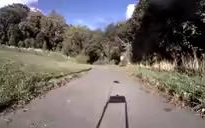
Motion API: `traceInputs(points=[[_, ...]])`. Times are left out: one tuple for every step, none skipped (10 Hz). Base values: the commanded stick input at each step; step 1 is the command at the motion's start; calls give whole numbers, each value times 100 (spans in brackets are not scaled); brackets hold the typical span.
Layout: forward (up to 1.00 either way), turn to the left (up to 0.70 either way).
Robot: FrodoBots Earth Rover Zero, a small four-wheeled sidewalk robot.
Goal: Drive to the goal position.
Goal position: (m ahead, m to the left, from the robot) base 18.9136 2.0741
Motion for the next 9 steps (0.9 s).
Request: traceInputs(points=[[100,-3],[100,-15],[100,-28],[100,-34],[100,-39],[100,-28],[100,-12],[100,0],[100,0]])
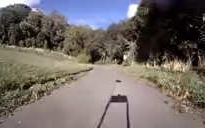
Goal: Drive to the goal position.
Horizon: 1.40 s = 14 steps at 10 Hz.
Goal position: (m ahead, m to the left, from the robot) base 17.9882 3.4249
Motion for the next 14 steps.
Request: traceInputs(points=[[100,0],[100,0],[100,0],[100,0],[100,0],[100,-1],[100,-5],[100,-9],[100,-22],[100,-35],[100,-7],[100,-2],[100,0],[100,0]])
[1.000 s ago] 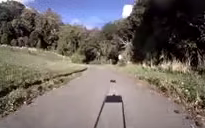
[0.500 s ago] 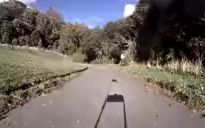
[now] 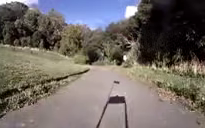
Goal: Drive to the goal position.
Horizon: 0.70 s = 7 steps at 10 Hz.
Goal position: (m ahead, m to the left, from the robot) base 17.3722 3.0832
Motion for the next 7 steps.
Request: traceInputs(points=[[100,-3],[100,-10],[100,-40],[100,-23],[100,-6],[100,0],[100,0]])
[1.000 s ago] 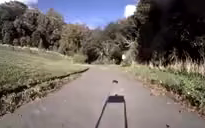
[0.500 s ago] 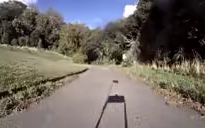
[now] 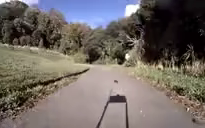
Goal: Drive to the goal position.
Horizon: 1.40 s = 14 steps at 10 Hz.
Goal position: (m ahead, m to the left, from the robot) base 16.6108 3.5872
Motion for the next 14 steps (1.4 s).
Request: traceInputs(points=[[100,0],[100,0],[100,0],[64,0],[21,0],[0,0],[0,0],[0,0],[0,0],[0,0],[0,0],[0,0],[0,0],[0,0]])
